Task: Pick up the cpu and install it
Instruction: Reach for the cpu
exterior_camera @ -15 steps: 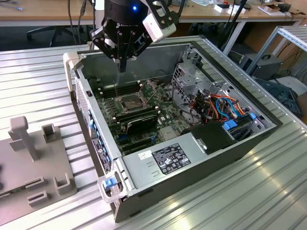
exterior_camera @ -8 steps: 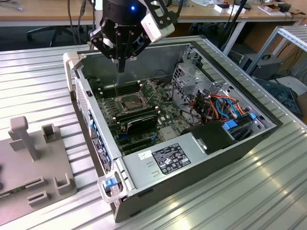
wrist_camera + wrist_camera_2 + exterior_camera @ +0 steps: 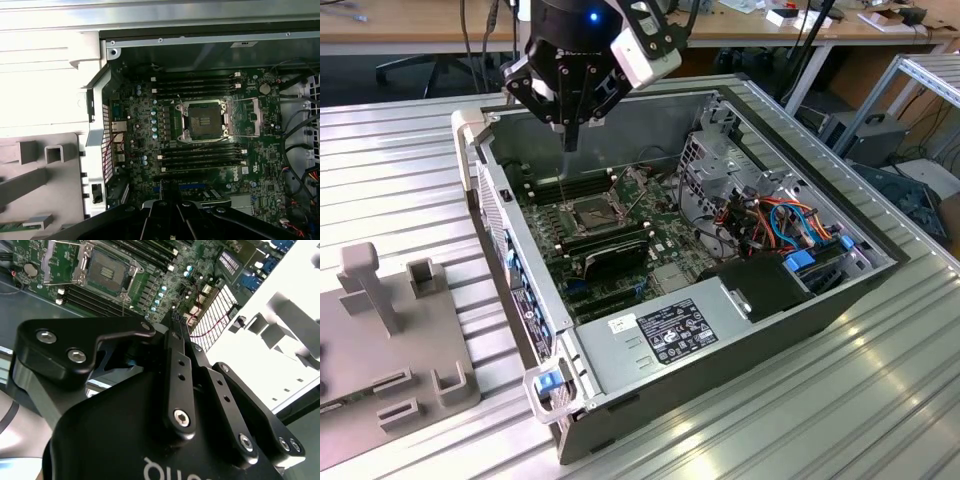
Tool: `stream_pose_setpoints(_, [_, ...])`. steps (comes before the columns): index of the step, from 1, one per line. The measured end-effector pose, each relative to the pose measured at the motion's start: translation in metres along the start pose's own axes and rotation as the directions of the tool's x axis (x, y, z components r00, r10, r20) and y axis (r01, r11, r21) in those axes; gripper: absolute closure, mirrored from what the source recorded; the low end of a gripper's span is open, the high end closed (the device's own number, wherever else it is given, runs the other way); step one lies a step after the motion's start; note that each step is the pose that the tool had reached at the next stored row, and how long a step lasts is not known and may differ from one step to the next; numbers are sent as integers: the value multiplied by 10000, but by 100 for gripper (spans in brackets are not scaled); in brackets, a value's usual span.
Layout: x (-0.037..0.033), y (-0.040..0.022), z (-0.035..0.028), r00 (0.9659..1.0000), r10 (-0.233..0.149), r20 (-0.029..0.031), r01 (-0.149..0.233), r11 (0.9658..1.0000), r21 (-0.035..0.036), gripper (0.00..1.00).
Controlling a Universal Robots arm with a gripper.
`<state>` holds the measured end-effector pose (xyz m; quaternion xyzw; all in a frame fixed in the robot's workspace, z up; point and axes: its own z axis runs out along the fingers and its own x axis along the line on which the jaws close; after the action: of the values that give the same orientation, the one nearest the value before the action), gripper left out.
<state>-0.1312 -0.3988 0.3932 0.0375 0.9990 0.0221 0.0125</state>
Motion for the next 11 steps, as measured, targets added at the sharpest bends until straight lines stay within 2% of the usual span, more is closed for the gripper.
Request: stream_pose_setpoints(11, [25, -2, -1, 10000, 0, 0, 0, 10000, 0, 89])
